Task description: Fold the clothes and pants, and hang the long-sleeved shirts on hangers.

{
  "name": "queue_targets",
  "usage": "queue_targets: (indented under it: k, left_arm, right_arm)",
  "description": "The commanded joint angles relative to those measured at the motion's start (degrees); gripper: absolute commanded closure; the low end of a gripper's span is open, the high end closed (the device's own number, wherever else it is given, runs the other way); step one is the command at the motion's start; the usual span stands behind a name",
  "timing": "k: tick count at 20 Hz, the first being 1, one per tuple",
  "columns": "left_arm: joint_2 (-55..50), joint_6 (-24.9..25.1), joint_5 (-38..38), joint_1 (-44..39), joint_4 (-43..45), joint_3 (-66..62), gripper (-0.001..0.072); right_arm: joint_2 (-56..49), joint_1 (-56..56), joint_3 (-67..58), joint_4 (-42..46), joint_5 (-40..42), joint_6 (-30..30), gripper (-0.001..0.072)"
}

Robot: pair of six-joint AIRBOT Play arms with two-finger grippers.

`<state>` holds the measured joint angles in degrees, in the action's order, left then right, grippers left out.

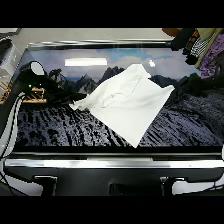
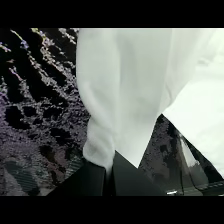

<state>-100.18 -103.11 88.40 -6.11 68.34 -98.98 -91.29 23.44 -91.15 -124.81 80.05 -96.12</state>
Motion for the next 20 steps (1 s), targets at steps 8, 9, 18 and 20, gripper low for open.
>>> queue_targets:
  k: [8, 9, 18, 20]
  left_arm:
    - [0.0, 1.1, 0.2, -0.1, 0.0, 0.0, 0.0692]
    - [0.0, 1.1, 0.2, 0.0, 0.0, 0.0, 0.0692]
    - [0.0, 1.1, 0.4, 0.0, -0.9, 0.0, 0.0692]
    - [0.0, 1.1, 0.4, -0.1, -0.9, 0.0, 0.0692]
  right_arm:
    - [24.2, -20.0, 56.7, -9.5, -13.9, -3.0, 0.0211]
    - [24.5, -21.5, 58.7, -9.5, -15.5, -2.3, 0.0211]
    - [24.6, -30.8, 60.8, -9.7, -26.0, 2.6, 0.0211]
    - [24.6, -33.3, 60.8, -9.5, -28.8, 4.5, 0.0213]
